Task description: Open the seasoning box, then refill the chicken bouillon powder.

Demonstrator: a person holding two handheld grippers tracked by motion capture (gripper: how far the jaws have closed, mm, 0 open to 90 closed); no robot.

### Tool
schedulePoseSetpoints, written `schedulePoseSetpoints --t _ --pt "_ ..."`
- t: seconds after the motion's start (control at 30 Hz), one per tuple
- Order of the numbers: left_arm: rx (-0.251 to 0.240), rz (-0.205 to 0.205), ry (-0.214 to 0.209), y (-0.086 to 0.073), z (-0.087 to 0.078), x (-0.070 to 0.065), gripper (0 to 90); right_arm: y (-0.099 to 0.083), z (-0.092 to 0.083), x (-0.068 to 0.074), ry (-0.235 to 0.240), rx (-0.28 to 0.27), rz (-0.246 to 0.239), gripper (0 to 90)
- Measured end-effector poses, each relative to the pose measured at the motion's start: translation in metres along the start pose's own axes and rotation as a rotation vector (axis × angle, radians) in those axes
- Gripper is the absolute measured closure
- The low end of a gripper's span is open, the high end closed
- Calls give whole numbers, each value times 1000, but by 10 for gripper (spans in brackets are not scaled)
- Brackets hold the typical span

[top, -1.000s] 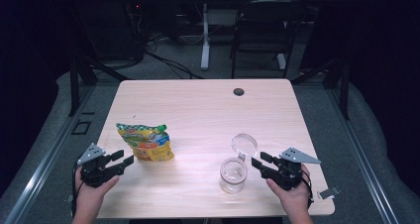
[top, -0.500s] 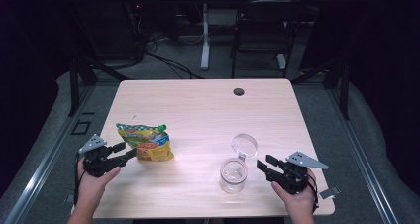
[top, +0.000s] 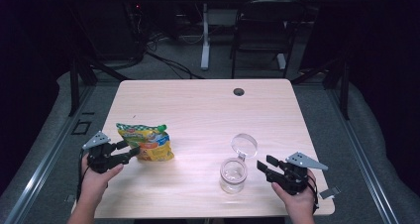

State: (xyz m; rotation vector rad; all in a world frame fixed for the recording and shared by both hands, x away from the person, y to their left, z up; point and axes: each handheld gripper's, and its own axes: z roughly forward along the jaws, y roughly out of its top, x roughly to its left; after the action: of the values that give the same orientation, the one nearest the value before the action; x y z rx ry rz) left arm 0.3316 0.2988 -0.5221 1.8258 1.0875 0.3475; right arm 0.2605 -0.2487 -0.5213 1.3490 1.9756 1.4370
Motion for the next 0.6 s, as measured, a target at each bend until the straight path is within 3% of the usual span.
schedulePoseSetpoints --t 0.6 --pt "8 15 -24 -5 -7 -7 475 1 5 0 8 2 6 519"
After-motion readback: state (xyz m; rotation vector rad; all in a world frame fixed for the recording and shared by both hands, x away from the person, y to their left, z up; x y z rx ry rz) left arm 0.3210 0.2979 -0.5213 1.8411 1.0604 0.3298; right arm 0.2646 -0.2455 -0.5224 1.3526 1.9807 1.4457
